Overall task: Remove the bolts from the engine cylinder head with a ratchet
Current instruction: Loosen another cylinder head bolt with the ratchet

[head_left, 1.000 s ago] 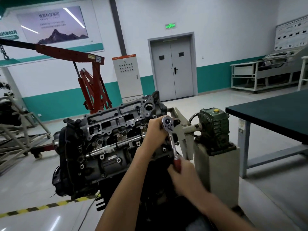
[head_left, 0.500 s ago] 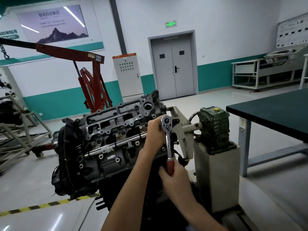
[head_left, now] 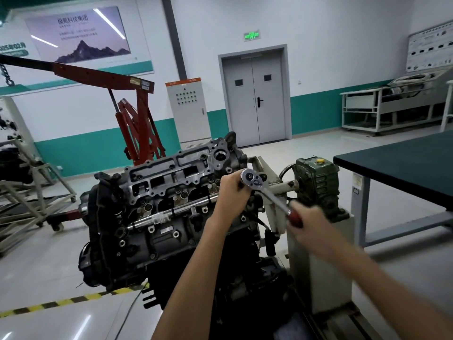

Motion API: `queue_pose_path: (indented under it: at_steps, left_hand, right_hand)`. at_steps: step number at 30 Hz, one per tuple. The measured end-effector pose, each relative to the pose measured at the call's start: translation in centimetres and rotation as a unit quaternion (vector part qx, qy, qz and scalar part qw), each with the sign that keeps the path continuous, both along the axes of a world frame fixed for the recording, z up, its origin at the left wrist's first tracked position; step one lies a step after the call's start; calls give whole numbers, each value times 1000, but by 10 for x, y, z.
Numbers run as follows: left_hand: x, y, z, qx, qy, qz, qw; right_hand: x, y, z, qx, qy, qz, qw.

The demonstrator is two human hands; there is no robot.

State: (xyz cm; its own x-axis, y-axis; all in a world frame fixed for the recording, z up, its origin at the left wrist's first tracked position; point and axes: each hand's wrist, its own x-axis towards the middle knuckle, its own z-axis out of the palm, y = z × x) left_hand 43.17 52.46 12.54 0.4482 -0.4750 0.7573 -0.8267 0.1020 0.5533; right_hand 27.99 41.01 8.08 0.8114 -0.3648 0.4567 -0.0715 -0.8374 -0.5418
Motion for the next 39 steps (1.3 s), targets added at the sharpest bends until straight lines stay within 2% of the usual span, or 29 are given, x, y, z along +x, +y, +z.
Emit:
queue_pose_path:
  at_steps: [2, 5, 7, 8, 11, 14, 16, 18, 20, 23, 25, 27, 29, 31, 32, 33, 34, 36, 37, 39]
  left_hand:
    - [-1, -2, -2, -29, 7, -1, 1000]
    - [-1, -5, -5, -45, 11, 1, 999]
    - [1, -5, -5, -36, 15, 3, 999]
    - [2, -5, -4, -31, 14, 3, 999]
    - [1, -2, 0, -14, 6, -11, 1000]
    - [0, -1, 6, -1, -10, -8, 1000]
    - [1, 0, 14, 16, -13, 7, 1000]
    - [2, 2, 19, 23, 5, 8, 1000]
    - [-2, 4, 17, 14, 16, 2, 1000]
    - [-12, 0, 7, -21, 18, -5, 1000]
    - [-15, -4, 2, -54, 22, 3, 998]
    - [-13, -7, 1, -62, 28, 5, 998]
    - [-12, -7, 1, -59, 38, -3, 998]
    - [-11, -5, 1, -52, 28, -8, 998]
    - [-11, -3, 1, -45, 17, -6, 999]
    - [-10, -2, 2, -34, 10, -5, 999]
    - [-8, 0, 4, -19, 10, -6, 1000]
    - [-2, 4, 9, 23, 8, -10, 1000]
    - [1, 5, 12, 47, 2, -9, 999]
    - [4, 6, 16, 84, -1, -15, 996]
  right_hand:
    - [3, 51, -26, 120, -71, -5, 990]
    - [22, 117, -38, 285, -159, 20, 945]
    - [30, 137, -40, 347, -183, 43, 919]
    - [30, 137, -38, 349, -182, 47, 918]
    - [17, 97, -32, 237, -131, 30, 962]
    - [5, 31, -14, 82, -29, 30, 996]
    - [3, -4, 10, -3, 25, 57, 998]
    - [5, -23, 31, -83, 37, 76, 993]
    - [4, -25, 35, -106, 27, 64, 992]
    - [-3, 8, 3, 25, -25, 29, 999]
    - [-2, 50, -21, 142, -62, 29, 988]
    - [6, 90, -31, 313, -84, 91, 942]
    - [13, 114, -30, 458, -75, 154, 872]
    - [12, 113, -27, 518, -38, 174, 837]
    - [9, 104, -26, 515, -15, 172, 840]
    - [6, 89, -25, 487, 8, 157, 859]
    - [2, 71, -22, 422, 29, 127, 897]
    - [0, 25, -6, 210, 52, 57, 975]
    - [0, 4, 8, 120, 61, 37, 990]
    - [1, -26, 36, -8, 72, 25, 997]
